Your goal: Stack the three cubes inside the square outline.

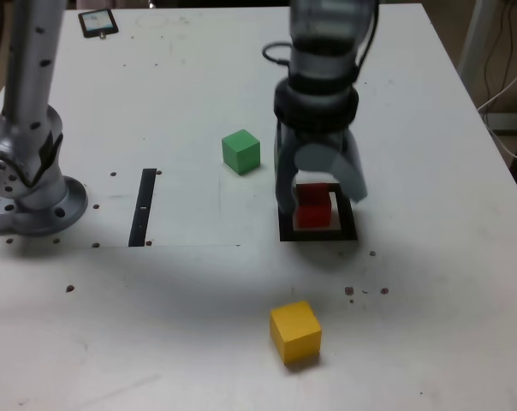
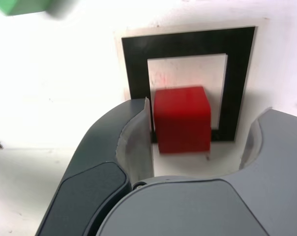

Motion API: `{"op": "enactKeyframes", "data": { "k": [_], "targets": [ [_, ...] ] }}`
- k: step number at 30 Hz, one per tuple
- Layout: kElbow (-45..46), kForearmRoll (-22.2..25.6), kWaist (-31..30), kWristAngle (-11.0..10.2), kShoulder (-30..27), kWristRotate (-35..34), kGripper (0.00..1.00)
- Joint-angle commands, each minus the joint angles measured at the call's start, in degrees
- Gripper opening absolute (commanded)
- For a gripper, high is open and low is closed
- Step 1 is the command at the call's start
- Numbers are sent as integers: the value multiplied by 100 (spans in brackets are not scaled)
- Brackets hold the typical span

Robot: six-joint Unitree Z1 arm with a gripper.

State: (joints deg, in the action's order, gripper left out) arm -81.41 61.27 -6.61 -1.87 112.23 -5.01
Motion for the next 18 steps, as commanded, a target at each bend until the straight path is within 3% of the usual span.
{"op": "enactKeyframes", "data": {
  "k": [1,8,13,18],
  "targets": [
    [-19,91,-173,-123,-248,-192,100],
    [-93,659,-1184,-409,-708,-1851,100],
    [-113,753,-2244,-345,-684,-3418,100],
    [-458,756,-2850,-193,-336,-3948,100]
  ]
}}
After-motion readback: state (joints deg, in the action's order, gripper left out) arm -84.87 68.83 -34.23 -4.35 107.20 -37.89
